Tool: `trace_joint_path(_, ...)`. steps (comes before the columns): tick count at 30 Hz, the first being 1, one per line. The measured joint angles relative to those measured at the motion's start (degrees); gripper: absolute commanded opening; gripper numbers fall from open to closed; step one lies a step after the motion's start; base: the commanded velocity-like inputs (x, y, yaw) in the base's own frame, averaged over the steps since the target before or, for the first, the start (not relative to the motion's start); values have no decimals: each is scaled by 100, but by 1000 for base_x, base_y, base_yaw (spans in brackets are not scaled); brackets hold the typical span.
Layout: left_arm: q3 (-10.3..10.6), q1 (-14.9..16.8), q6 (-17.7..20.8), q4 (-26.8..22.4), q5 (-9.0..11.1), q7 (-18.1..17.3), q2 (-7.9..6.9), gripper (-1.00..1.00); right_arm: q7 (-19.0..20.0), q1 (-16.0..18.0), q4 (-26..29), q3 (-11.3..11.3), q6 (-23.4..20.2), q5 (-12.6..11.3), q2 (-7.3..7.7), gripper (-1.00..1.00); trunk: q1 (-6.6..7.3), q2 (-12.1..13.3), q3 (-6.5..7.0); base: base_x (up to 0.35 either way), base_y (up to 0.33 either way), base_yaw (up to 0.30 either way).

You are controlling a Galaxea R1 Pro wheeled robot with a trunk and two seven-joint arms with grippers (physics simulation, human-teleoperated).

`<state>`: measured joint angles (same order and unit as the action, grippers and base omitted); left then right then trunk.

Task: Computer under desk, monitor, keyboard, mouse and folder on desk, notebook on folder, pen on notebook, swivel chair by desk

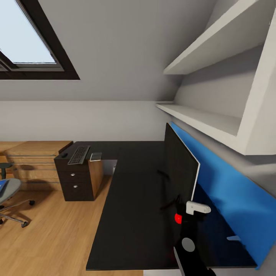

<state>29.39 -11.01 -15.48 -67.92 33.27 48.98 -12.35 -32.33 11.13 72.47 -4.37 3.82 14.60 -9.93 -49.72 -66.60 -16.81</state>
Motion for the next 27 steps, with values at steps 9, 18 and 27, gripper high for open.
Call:
trace_joint_path(9,-1,-1,-7,-2,0,1,-3,100,3,0,8,8,-3,2,8,100,0,0,0,0,-44,0)
trace_joint_path(18,-1,0,-8,-1,0,0,1,100,14,0,1,9,-3,2,9,100,0,0,0,0,-86,0)
trace_joint_path(27,-2,-1,-8,-2,0,1,-1,100,23,0,0,10,-4,0,10,100,0,0,0,0,-10,0)
